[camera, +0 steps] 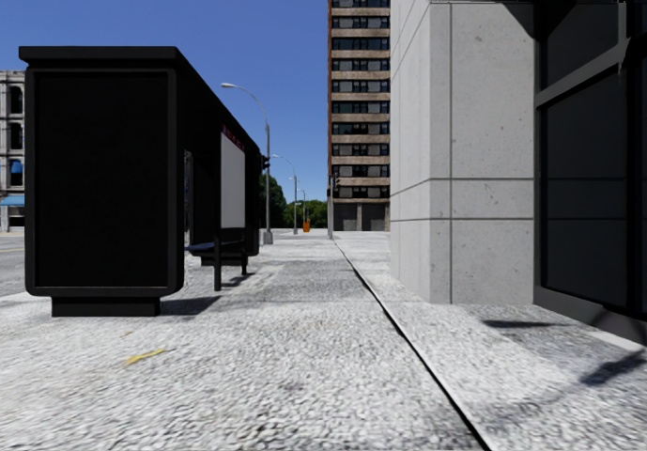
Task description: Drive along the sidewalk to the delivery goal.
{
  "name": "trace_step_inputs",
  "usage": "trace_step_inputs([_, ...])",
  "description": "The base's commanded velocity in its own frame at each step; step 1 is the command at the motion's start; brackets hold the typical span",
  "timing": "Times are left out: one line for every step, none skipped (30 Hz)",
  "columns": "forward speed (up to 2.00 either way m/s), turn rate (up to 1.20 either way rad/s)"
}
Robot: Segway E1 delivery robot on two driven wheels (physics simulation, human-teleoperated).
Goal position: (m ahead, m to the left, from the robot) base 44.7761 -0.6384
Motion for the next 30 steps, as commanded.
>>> trace_step_inputs([2.0, 0.0])
trace_step_inputs([2.0, 0.0])
trace_step_inputs([2.0, 0.0])
trace_step_inputs([2.0, 0.0])
trace_step_inputs([2.0, 0.0])
trace_step_inputs([2.0, 0.0])
trace_step_inputs([2.0, 0.0])
trace_step_inputs([2.0, 0.0])
trace_step_inputs([2.0, 0.0])
trace_step_inputs([2.0, 0.0])
trace_step_inputs([2.0, 0.0])
trace_step_inputs([2.0, 0.0])
trace_step_inputs([2.0, 0.0])
trace_step_inputs([2.0, 0.0])
trace_step_inputs([2.0, 0.0])
trace_step_inputs([2.0, 0.0])
trace_step_inputs([2.0, 0.0])
trace_step_inputs([2.0, 0.0])
trace_step_inputs([2.0, 0.0])
trace_step_inputs([2.0, 0.0])
trace_step_inputs([2.0, 0.0])
trace_step_inputs([2.0, 0.0])
trace_step_inputs([2.0, 0.0])
trace_step_inputs([2.0, 0.0])
trace_step_inputs([2.0, 0.0])
trace_step_inputs([2.0, 0.0])
trace_step_inputs([2.0, 0.0])
trace_step_inputs([2.0, 0.0])
trace_step_inputs([2.0, 0.0])
trace_step_inputs([2.0, 0.0])
